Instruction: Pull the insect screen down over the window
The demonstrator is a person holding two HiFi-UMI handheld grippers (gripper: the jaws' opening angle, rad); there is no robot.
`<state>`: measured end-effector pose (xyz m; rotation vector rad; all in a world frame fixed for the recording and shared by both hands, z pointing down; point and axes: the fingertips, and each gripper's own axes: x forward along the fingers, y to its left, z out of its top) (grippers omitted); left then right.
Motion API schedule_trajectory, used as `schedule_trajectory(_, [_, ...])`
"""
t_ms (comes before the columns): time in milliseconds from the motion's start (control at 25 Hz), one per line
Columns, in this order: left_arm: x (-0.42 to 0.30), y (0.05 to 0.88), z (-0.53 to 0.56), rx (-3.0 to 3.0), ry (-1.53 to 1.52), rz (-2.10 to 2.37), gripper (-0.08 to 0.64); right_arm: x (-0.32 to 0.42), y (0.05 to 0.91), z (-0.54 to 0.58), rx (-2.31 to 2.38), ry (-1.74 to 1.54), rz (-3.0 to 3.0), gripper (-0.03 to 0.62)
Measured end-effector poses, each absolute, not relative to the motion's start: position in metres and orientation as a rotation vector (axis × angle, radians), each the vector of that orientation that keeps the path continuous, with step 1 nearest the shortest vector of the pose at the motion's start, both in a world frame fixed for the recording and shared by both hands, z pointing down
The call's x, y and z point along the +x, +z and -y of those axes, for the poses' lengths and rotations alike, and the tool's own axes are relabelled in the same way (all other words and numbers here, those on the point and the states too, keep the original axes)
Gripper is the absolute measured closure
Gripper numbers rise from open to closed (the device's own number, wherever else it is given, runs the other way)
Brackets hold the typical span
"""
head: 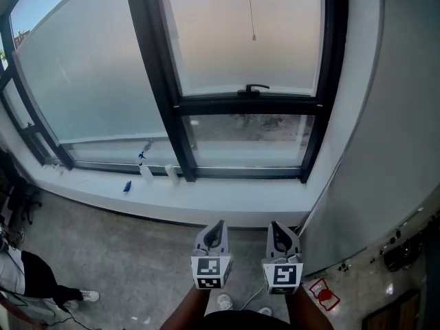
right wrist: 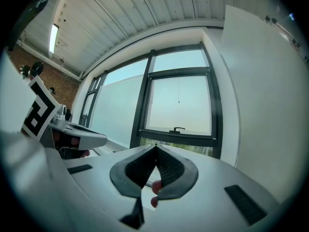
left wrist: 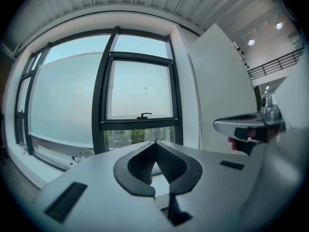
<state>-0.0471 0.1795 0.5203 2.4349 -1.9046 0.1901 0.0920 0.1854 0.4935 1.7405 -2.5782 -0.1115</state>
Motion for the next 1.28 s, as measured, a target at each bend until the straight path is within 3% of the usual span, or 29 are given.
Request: schedule_trajectory(1280, [-0.116,0.534,-0.127,2.504,0.16,1.792,0.557,0.012,0.499,-0.143,1.773,-0.205,2.529,0.589])
